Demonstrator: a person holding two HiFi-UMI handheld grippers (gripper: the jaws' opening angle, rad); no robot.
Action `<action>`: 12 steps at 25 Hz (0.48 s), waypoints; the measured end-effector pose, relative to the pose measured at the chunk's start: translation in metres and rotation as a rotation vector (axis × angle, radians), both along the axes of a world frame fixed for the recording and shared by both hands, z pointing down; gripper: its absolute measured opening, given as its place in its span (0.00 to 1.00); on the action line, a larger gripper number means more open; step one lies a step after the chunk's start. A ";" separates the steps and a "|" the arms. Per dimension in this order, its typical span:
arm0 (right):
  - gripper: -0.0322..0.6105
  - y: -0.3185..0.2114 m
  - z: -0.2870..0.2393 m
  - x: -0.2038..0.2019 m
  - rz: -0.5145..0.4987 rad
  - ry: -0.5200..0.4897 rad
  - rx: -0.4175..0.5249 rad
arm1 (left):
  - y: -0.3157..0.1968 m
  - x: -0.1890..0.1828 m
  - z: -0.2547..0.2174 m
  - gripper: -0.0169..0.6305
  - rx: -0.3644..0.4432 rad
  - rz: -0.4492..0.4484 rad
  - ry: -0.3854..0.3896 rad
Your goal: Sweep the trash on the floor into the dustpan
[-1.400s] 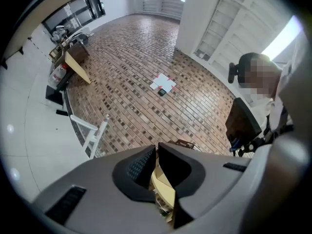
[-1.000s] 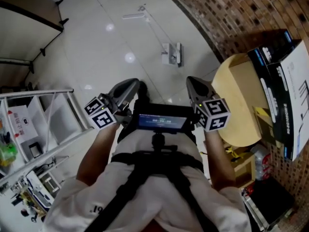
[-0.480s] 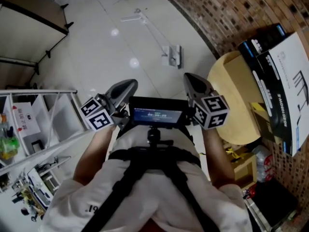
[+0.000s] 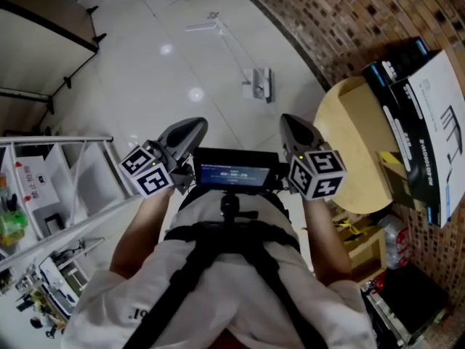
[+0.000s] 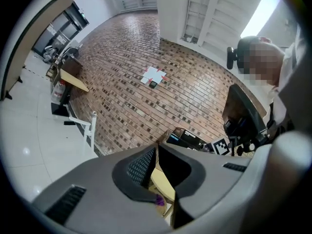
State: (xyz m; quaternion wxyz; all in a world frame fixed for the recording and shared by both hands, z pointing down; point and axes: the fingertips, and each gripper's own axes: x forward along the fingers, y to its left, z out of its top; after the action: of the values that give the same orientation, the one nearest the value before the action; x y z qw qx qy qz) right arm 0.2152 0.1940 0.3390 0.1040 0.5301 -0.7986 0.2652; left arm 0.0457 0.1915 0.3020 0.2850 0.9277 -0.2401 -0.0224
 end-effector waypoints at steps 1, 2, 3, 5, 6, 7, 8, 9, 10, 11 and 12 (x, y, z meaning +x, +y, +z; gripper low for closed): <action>0.05 0.001 0.000 -0.005 0.002 0.006 -0.002 | 0.000 -0.006 0.002 0.04 -0.005 -0.006 -0.001; 0.05 0.003 -0.001 -0.010 0.004 0.011 -0.004 | 0.001 -0.011 0.003 0.05 -0.011 -0.008 0.001; 0.05 0.004 -0.004 -0.016 0.004 0.014 -0.005 | 0.002 -0.017 0.003 0.04 -0.017 -0.008 0.004; 0.05 0.009 -0.010 -0.028 0.002 0.023 -0.005 | 0.004 -0.026 0.002 0.04 -0.020 -0.002 0.013; 0.05 0.011 -0.013 -0.033 0.000 0.033 0.000 | 0.004 -0.030 0.000 0.04 -0.017 0.002 0.019; 0.05 0.013 -0.016 -0.037 -0.001 0.046 0.006 | 0.004 -0.034 -0.003 0.04 -0.012 0.005 0.026; 0.05 0.014 -0.018 -0.040 -0.001 0.058 0.013 | 0.004 -0.037 -0.005 0.04 -0.007 0.009 0.033; 0.05 0.015 -0.019 -0.044 0.001 0.066 0.018 | 0.004 -0.040 -0.006 0.04 -0.002 0.012 0.038; 0.05 0.017 -0.021 -0.047 0.002 0.071 0.021 | 0.006 -0.042 -0.007 0.04 0.000 0.017 0.041; 0.05 0.019 -0.022 -0.051 0.004 0.074 0.025 | 0.007 -0.044 -0.007 0.04 0.001 0.022 0.044; 0.05 0.020 -0.022 -0.055 0.003 0.078 0.031 | 0.009 -0.047 -0.007 0.04 0.002 0.027 0.048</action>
State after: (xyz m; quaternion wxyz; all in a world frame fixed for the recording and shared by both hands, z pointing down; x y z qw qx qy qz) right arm 0.1599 0.2143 0.3166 0.1265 0.5428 -0.7973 0.2318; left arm -0.0016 0.2007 0.2945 0.2900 0.9304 -0.2205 -0.0411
